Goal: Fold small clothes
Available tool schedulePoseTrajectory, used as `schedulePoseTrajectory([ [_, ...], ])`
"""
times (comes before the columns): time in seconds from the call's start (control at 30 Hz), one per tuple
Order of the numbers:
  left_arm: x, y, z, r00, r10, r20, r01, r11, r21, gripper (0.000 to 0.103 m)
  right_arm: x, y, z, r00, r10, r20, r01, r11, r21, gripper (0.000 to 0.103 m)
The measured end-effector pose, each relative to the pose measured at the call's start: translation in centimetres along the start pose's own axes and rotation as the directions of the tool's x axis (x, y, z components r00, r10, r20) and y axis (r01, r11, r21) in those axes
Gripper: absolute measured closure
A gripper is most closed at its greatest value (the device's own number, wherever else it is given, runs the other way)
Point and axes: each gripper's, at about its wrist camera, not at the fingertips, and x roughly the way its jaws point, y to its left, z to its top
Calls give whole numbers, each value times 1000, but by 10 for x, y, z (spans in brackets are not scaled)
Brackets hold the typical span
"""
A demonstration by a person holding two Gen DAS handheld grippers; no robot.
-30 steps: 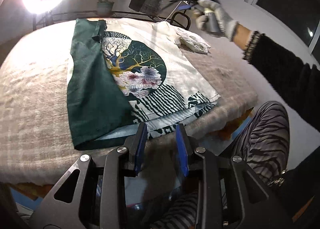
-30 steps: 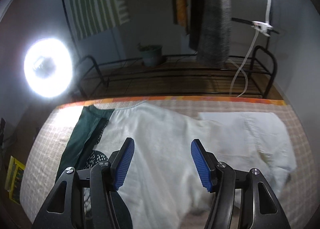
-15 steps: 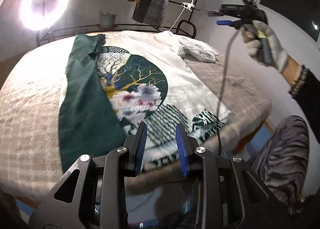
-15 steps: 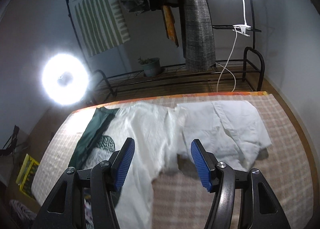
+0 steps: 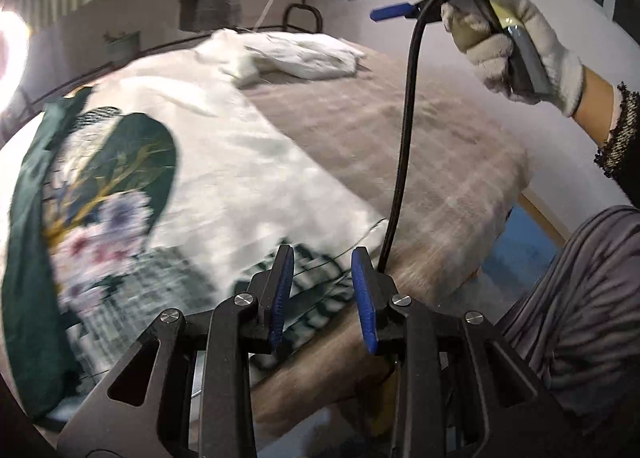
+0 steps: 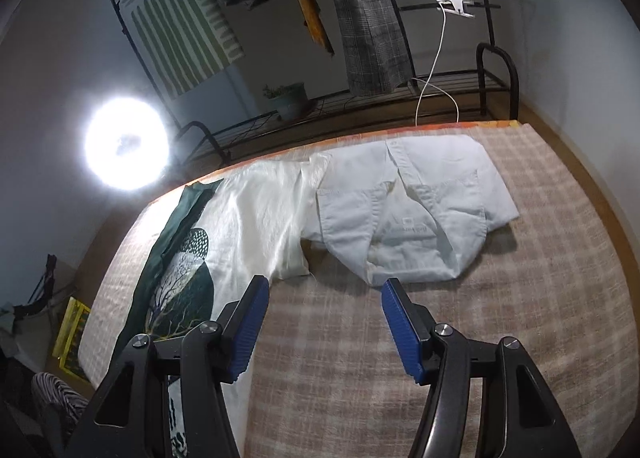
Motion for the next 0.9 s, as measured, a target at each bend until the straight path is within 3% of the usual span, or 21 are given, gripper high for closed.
schedulePoseTrajectory([
  [0.13,20,-8,6,999,-40,-33,39,999,-32,74,-6,-20,1,1000,-10,6,10,1000,12,42],
  [0.33,36,-20,9,997,-56,-60,56,998,-7,74,-14,-37,12,1000,-28,14,28,1000,10,39],
  [0.47,43,-31,10,996,-56,-62,57,998,17,58,-1,-34,15,1000,-1,-4,1,1000,0,39],
  [0.57,46,-36,11,998,-16,-57,19,999,45,58,19,-28,16,999,38,-27,-38,999,16,39],
  [0.63,48,-36,13,998,25,-50,-22,998,58,70,35,-22,17,997,66,-47,-64,997,36,39],
  [0.67,48,-35,13,998,43,-47,-41,997,58,87,42,-18,16,996,75,-56,-72,997,42,39],
  [0.7,48,-32,14,998,49,-46,-47,998,48,94,50,-13,17,994,83,-66,-80,996,45,39],
  [0.9,28,2,18,1000,-9,-18,7,993,-118,99,108,21,18,980,129,-153,-117,989,86,39],
])
